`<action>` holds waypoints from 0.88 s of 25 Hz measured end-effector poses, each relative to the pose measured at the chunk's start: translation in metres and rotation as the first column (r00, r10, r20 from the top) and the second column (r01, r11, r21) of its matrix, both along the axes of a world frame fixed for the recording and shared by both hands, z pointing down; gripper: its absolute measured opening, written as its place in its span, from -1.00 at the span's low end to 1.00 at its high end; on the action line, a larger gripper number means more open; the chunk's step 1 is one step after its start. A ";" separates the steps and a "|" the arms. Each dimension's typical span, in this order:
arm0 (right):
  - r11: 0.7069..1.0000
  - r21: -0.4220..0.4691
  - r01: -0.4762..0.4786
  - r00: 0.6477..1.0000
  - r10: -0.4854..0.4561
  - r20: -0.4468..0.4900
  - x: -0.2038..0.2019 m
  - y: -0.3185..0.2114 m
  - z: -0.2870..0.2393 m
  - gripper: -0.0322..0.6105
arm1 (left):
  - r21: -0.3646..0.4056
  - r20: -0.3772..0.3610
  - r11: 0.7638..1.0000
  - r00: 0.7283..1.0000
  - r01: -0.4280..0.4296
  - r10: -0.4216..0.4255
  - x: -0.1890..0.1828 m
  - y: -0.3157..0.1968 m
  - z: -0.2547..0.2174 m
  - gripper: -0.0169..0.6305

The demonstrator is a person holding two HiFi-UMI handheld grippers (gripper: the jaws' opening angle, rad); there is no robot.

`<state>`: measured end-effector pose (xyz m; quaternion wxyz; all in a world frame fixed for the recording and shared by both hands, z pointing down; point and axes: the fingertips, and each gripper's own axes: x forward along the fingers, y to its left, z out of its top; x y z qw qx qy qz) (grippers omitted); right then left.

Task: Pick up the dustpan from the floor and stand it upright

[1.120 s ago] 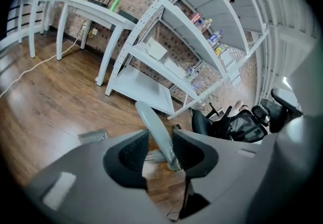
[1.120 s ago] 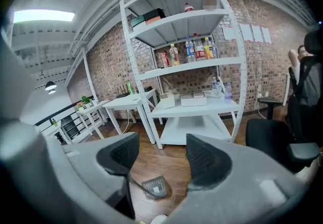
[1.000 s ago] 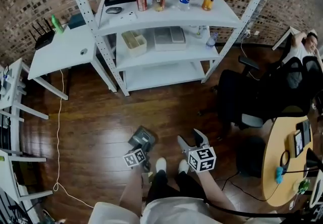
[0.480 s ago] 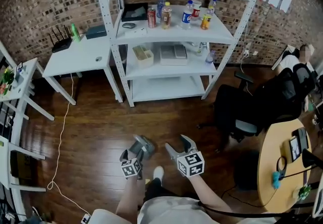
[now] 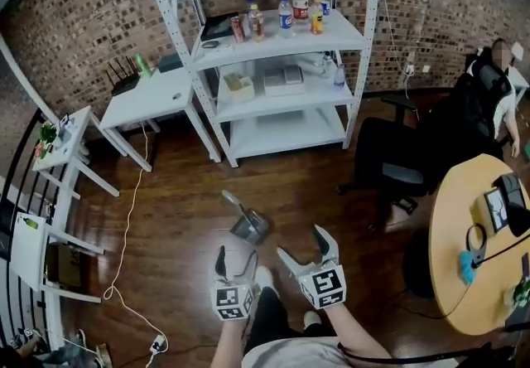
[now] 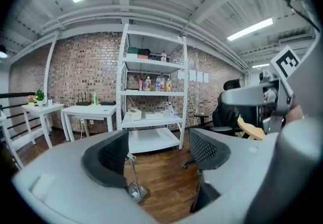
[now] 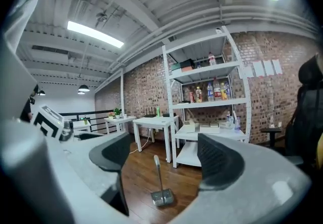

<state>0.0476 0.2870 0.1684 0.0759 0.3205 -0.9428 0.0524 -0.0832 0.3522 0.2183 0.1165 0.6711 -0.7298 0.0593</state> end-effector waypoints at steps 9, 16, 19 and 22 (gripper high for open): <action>0.989 0.146 0.037 0.999 -0.034 -0.023 -0.041 0.057 -0.073 0.33 | 0.112 0.130 0.993 0.990 0.045 -0.060 -0.016 0.071 -0.090 0.23; 0.983 0.136 0.120 0.992 -0.123 0.019 -0.111 0.088 -0.059 0.33 | 0.242 0.120 0.952 0.967 0.190 -0.224 -0.077 0.127 -0.115 0.18; 0.972 0.152 0.181 0.983 -0.183 0.000 -0.166 0.141 -0.054 0.33 | 0.250 0.097 0.943 0.963 0.220 -0.251 -0.122 0.170 -0.109 0.18; 0.960 0.175 0.220 0.974 -0.224 0.008 -0.192 0.180 -0.063 0.33 | 0.261 0.086 0.933 0.957 0.247 -0.278 -0.141 0.204 -0.114 0.18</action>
